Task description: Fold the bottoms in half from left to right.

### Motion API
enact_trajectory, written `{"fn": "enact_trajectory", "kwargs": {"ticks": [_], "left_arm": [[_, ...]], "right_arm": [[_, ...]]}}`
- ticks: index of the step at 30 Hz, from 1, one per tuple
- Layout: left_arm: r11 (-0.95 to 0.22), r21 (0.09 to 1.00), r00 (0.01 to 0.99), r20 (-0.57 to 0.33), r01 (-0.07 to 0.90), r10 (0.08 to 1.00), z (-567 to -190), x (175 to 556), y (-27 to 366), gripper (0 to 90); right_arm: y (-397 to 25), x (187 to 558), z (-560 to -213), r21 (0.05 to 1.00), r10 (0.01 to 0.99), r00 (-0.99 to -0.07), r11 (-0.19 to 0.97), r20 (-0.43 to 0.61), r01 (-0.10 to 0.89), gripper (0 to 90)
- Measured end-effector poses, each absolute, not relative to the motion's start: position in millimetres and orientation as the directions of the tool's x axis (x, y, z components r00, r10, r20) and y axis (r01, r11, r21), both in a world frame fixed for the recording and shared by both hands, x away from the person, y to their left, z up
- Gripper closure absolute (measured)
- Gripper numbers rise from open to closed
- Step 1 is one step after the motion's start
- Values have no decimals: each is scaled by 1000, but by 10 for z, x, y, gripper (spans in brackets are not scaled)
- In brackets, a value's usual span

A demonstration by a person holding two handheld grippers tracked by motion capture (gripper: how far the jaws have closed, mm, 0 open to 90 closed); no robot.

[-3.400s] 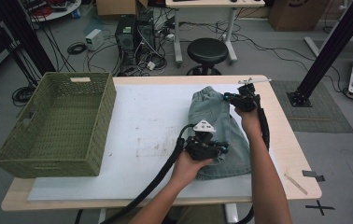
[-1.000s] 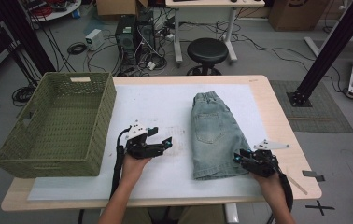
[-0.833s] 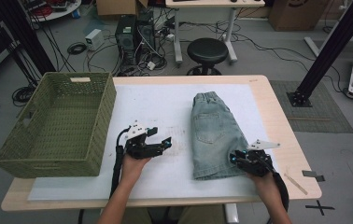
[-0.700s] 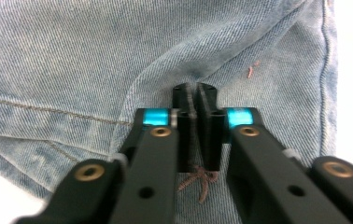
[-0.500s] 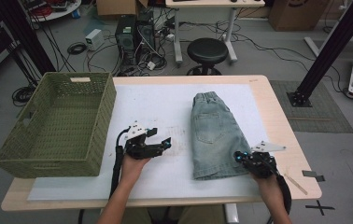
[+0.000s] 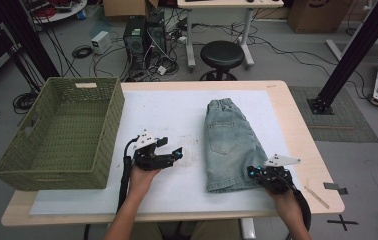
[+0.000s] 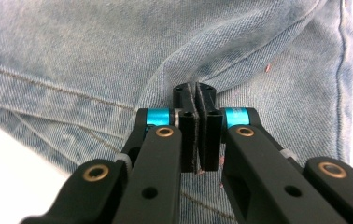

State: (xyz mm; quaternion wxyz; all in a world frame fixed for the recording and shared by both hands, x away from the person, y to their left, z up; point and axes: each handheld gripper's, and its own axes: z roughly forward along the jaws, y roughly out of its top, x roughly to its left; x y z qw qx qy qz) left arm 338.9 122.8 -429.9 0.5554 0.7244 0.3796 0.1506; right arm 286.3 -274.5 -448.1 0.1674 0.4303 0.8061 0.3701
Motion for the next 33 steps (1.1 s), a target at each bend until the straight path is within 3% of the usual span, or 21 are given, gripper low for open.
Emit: {"fn": "enact_trajectory", "kwargs": {"ticks": [13,22,23,25,33], "left_arm": [[-79,921,655,-210,382,726,-4287,3403,1293,271],[-81,923,652,-202,377,731,-4279,3403,1310,271],[-81,923,650,-200,376,733,-4277,3405,1318,271],[-78,925,649,-200,373,734,-4277,3410,1329,271],[-83,923,647,-197,376,737,-4252,3460,1396,257]], "right_arm": [[-3310,2630,-4204,786,892,-450,249,42,566,900],[-3241,2642,-4312,728,895,-444,323,-29,604,895],[-3233,2637,-4270,743,893,-450,318,-25,589,870],[-3206,2658,-4170,778,892,-452,295,-16,555,700],[-2845,3103,-3981,854,870,-493,257,-1,452,375]]}}
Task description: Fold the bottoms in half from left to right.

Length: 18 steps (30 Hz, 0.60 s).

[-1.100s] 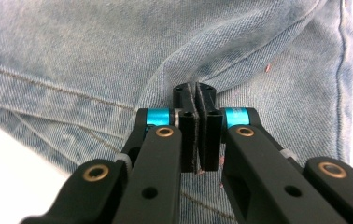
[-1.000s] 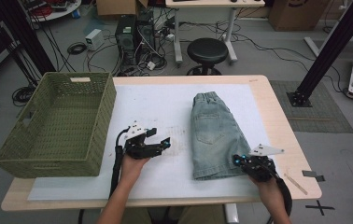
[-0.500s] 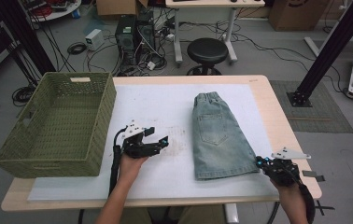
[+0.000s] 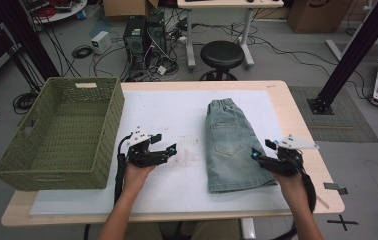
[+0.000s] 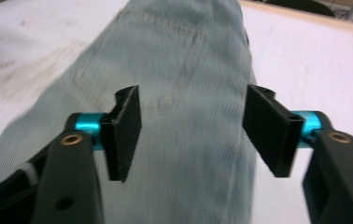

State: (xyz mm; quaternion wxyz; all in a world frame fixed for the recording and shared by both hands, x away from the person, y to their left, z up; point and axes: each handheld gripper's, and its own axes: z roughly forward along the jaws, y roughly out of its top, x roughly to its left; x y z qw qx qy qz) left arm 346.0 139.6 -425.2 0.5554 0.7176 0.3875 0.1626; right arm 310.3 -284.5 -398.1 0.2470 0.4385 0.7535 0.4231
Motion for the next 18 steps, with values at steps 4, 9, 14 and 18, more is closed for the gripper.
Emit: {"fn": "enact_trajectory", "kwargs": {"ticks": [4,9,14,18], "left_arm": [[-97,923,653,-186,373,734,-4229,3513,1440,257],[-109,927,661,-170,360,731,-4231,3551,1482,238],[-137,938,679,-125,319,723,-4250,3585,1516,241],[-146,935,681,-123,323,722,-4279,3622,1519,241]], "right_arm": [[-2604,3513,-3913,863,863,-504,233,29,448,302],[-2383,3926,-3847,860,866,-496,209,58,465,264],[-2209,4211,-3805,855,851,-521,223,63,468,236],[-2063,4456,-3854,829,845,-531,249,67,501,237]]}}
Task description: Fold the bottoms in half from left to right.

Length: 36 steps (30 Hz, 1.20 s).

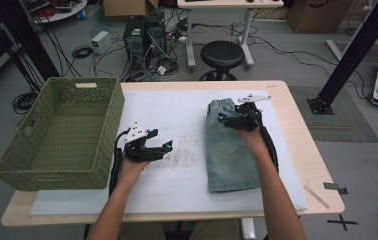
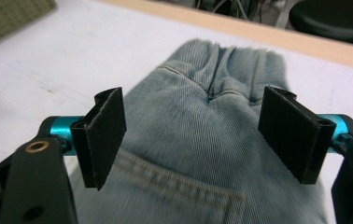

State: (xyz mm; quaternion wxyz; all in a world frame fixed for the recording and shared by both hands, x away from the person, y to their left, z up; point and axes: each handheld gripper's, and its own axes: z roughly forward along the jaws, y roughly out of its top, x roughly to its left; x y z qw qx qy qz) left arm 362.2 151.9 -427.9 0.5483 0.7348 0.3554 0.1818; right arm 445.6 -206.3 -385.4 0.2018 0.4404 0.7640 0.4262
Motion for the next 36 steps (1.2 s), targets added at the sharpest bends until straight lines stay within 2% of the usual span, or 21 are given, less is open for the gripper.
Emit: {"fn": "enact_trajectory", "kwargs": {"ticks": [6,9,14,19,22,27,29,32,36], "left_arm": [[-155,925,679,-132,346,722,-4297,3691,1552,241],[-162,921,678,-134,355,722,-4285,3729,1566,241],[-162,922,678,-131,351,723,-4227,3739,1567,238],[-173,923,683,-119,344,721,-4194,3711,1559,238],[-164,927,681,-121,338,722,-4184,3707,1569,238],[-158,924,680,-133,348,721,-4201,3724,1572,238],[-159,924,681,-133,349,720,-4204,3727,1569,238],[-163,924,683,-129,346,719,-4204,3725,1565,238],[-158,925,681,-131,345,720,-4201,3724,1570,238]], "right_arm": [[-1942,4747,-4175,745,855,-518,319,42,587,284],[-1909,4801,-4286,713,846,-533,369,8,596,316],[-1850,4812,-4384,677,846,-528,434,-78,595,313],[-1941,4810,-4337,685,844,-536,389,2,616,311],[-2046,4726,-4189,725,842,-531,306,96,617,286],[-2107,4534,-4100,764,817,-565,290,115,577,289],[-2089,4470,-4121,756,811,-578,319,94,571,295],[-2022,4470,-4264,691,812,-583,406,27,598,310],[-1980,4490,-4374,670,817,-576,436,-14,601,310]]}}
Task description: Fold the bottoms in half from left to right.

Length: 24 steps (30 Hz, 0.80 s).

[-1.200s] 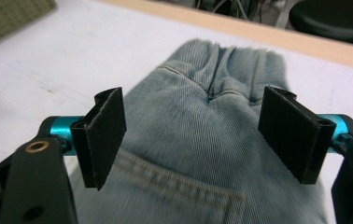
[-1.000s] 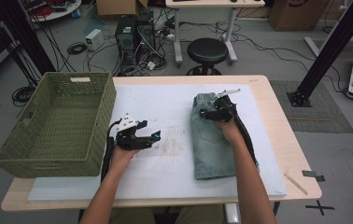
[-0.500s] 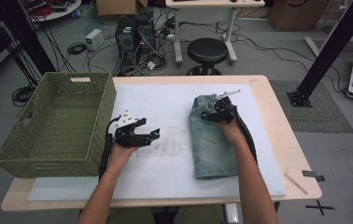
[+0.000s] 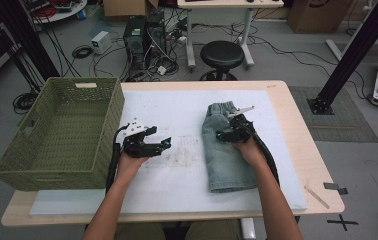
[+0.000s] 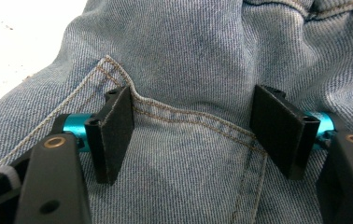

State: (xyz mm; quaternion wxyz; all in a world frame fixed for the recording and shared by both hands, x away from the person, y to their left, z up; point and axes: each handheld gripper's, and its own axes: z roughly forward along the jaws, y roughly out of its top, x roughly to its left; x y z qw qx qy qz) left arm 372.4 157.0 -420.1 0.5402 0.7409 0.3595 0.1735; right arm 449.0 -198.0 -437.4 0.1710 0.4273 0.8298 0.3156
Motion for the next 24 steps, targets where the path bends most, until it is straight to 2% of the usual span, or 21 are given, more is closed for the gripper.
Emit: {"fn": "enact_trajectory", "kwargs": {"ticks": [3,6,9,13,17,19,24], "left_arm": [[-159,924,682,-133,348,720,-4200,3722,1575,238],[-159,925,680,-131,346,721,-4194,3717,1590,238],[-154,925,676,-133,347,725,-4186,3707,1604,238],[-157,926,678,-128,343,724,-4177,3679,1591,238],[-163,925,682,-126,343,721,-4178,3643,1575,238],[-164,924,681,-126,345,722,-4179,3623,1573,238],[-147,931,676,-127,333,725,-4163,3559,1590,238]], "right_arm": [[-2011,4469,-4337,677,819,-574,417,9,606,309],[-2069,4348,-4192,741,817,-574,354,53,571,286],[-2062,4189,-4086,772,790,-608,340,76,538,286],[-1941,3977,-4168,737,772,-635,411,31,536,290],[-1857,3930,-4371,686,781,-623,480,-50,547,291],[-1841,3909,-4380,690,784,-617,481,-64,540,291],[-1922,3711,-4236,762,765,-644,399,30,510,290]]}}
